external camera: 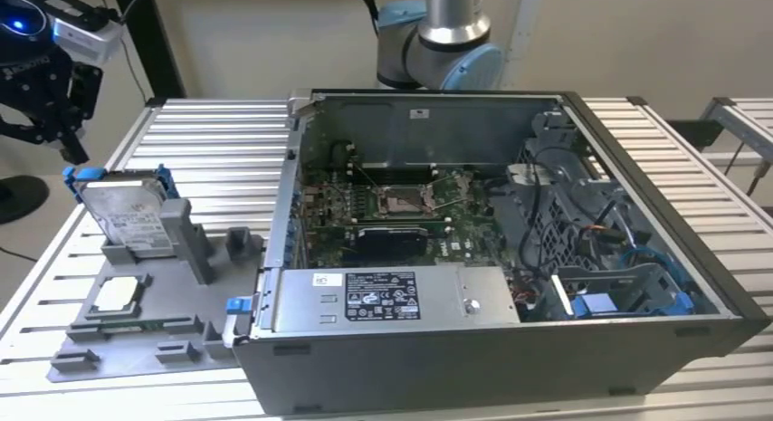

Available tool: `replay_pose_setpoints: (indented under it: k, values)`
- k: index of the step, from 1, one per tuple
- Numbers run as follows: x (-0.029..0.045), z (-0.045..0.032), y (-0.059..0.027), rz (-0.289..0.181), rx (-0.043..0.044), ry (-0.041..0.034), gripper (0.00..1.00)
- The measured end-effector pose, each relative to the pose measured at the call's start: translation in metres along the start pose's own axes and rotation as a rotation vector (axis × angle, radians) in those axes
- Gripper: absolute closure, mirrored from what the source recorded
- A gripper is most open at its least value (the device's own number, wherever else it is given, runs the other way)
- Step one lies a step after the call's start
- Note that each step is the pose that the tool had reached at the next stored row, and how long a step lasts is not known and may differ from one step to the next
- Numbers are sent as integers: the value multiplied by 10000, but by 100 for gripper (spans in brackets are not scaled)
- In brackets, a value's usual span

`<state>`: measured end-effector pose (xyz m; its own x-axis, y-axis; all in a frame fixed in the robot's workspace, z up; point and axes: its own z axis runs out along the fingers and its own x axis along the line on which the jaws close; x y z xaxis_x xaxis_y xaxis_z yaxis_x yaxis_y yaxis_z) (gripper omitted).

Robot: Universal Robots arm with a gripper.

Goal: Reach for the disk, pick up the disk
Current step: 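Pick up the disk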

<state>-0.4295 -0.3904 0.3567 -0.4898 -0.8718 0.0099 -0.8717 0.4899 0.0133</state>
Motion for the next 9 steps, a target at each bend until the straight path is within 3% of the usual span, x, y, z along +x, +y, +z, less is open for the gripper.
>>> replay_pose_setpoints:
  k: [9]
  values:
    - [-1,2,1,-1549,169,-26,100]
